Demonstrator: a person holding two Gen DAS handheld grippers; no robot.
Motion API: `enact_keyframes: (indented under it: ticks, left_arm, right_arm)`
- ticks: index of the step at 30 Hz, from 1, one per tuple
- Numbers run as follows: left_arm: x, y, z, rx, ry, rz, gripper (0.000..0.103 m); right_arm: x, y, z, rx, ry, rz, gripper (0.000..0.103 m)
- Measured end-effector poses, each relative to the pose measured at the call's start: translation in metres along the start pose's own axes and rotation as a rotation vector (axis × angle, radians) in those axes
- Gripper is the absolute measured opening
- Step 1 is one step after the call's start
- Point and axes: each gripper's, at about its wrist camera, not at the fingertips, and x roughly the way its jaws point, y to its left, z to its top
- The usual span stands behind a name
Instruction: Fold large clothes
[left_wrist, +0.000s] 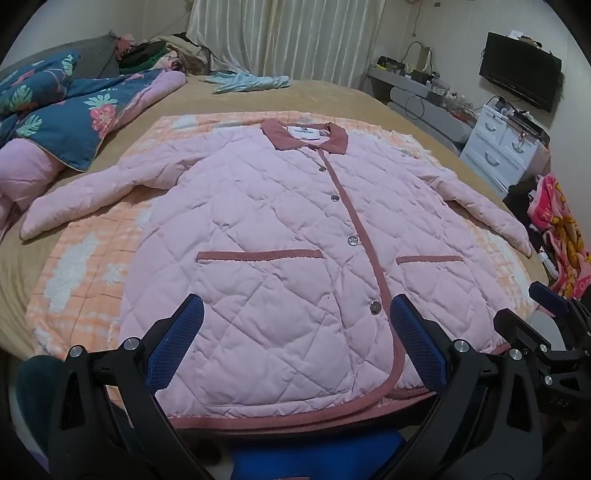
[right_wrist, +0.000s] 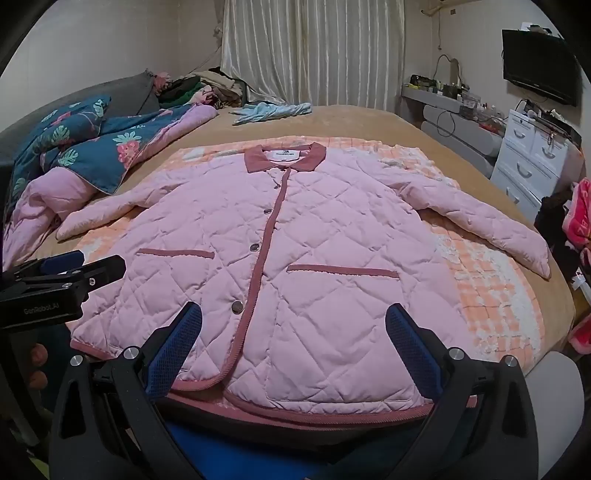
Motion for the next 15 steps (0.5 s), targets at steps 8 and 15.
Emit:
enact_keyframes:
  ticks: [8,15]
  left_arm:
    - [0.0056,0.0001,0.0039,0.009,0.009,0.001,0.095]
    - [0.0000,-0.0009,-0.0004,0.005,-0.009,0.003,0.095]
  right_arm:
    - [0.0001,0.0003,0.0000,-0.001,0.001,0.000,0.099]
    - [0.0000,-0.0008,0.0010,0.002,-0.001,0.000,0.099]
